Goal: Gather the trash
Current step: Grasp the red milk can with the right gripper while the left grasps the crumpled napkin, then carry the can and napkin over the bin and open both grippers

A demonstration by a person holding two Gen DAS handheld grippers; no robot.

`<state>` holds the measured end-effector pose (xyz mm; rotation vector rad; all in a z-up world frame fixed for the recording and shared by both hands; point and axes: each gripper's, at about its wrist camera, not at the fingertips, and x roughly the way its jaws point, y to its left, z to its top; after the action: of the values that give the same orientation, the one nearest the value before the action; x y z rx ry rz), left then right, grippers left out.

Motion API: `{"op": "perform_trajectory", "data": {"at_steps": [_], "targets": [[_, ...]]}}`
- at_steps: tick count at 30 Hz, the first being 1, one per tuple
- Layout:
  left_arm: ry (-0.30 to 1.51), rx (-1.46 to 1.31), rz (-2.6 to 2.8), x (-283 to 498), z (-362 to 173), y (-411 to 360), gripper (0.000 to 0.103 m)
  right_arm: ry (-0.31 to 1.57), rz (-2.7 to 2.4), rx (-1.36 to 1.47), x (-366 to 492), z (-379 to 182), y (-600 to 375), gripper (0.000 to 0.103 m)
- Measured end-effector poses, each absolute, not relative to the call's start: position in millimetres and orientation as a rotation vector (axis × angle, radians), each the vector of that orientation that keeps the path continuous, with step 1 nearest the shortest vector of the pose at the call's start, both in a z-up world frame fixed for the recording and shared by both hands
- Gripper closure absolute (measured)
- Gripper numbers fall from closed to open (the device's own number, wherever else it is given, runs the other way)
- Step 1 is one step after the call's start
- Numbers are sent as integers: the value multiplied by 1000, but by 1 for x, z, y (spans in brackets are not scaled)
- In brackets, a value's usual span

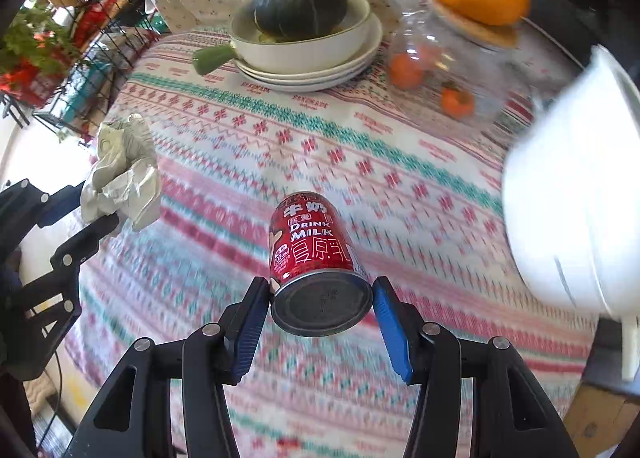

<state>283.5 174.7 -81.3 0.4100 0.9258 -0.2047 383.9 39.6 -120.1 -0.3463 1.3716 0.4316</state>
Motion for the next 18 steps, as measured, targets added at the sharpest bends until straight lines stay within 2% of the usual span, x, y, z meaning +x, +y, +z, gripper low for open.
{"op": "perform_trajectory", "data": {"at_steps": [18], "targets": [[832,372,-369,157,-28,39,76,1254,361,-259,233,-15,-96,49]]}}
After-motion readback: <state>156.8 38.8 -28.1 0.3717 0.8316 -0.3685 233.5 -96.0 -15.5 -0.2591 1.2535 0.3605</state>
